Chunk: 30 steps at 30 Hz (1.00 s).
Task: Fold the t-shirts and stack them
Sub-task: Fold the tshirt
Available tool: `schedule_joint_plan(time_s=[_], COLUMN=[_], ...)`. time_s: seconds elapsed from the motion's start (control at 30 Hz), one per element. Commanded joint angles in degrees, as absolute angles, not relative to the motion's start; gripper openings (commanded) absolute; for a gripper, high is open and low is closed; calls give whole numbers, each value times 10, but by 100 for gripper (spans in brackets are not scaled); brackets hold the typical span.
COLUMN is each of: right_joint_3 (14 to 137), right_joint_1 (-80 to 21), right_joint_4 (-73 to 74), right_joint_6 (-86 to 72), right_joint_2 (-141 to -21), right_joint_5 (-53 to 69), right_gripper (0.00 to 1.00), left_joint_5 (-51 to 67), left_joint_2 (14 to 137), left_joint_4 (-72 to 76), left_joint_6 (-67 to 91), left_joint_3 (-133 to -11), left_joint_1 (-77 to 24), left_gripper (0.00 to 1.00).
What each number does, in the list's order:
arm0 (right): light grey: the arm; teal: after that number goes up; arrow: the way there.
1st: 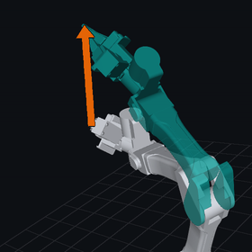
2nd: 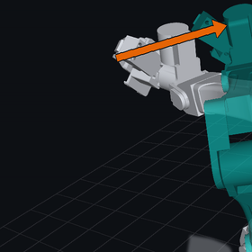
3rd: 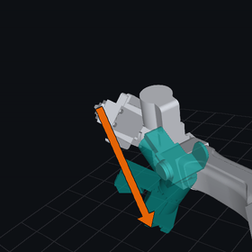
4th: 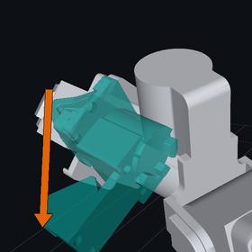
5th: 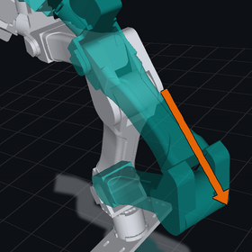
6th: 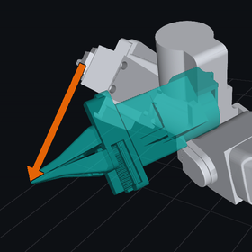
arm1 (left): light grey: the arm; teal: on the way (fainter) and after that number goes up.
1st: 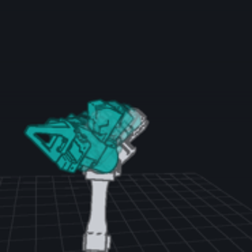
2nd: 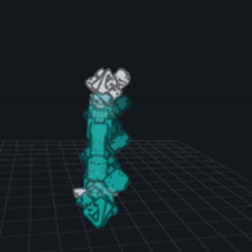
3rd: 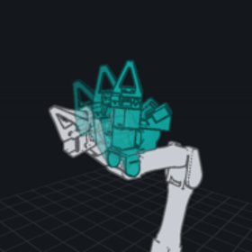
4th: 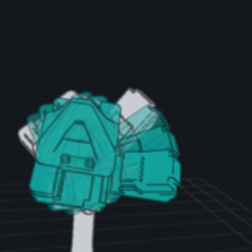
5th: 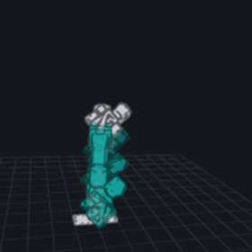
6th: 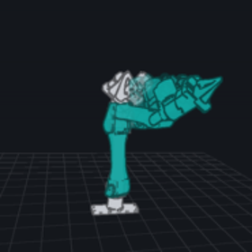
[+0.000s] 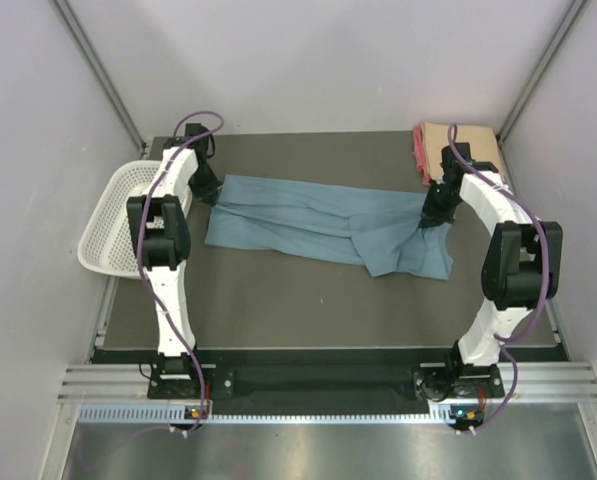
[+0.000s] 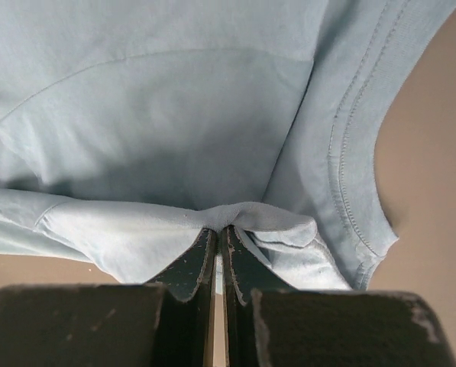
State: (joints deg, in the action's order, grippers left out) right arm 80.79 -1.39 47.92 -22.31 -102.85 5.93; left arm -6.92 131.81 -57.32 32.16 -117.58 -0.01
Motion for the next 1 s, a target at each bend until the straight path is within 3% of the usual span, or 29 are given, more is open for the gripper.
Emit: schedule_joint_plan(time_s=[0.0, 0.97], right_joint_3=[843, 902], right_joint_1=[-4, 34], right_joint_4=[468, 472], right_joint_6=[-228, -215], right_joint_2=[-1033, -1109], right_joint_5=[58, 67], right_gripper=[0, 0], left_joint_5=[-74, -69], left_joint_2=[1323, 1338], left_joint_4=[-581, -578], left_joint_6=[312, 324], left_joint_3=[-1199, -1204], left_joint_1=[2, -17], left_gripper=[0, 0])
